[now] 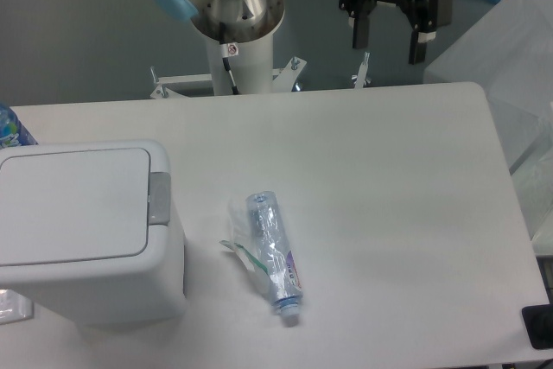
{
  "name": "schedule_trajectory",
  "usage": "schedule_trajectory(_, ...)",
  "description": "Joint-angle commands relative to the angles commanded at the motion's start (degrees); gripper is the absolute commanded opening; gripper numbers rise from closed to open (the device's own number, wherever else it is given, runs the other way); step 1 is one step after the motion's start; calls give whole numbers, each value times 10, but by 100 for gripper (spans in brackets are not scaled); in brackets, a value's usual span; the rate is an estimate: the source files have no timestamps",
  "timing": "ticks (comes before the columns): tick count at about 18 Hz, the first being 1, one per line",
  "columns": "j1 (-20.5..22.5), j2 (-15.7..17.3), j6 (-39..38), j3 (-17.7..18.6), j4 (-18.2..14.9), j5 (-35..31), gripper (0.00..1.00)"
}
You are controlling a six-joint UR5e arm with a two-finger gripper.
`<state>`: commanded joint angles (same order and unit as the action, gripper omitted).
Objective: Open the trash can
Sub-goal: 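Lower the open gripper into view above the table, then move the gripper toward the trash can lid's edge and lower it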
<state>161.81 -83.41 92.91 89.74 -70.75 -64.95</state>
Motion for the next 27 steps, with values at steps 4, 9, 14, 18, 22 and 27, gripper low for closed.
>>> schedule_trajectory(4,-1,0,-21,1,1,7,100)
schedule_trajectory(9,-34,-17,-136,-11,15,7,100)
schedule_trajectory(14,-102,-52,-380,-17,103,9,100)
schedule_trajectory(18,-150,-62,-536,0,161,6,100)
schedule_trajectory(22,-173,-67,-635,15,162,6,100)
schedule_trajectory(27,-206,-97,-706,16,175,11,100)
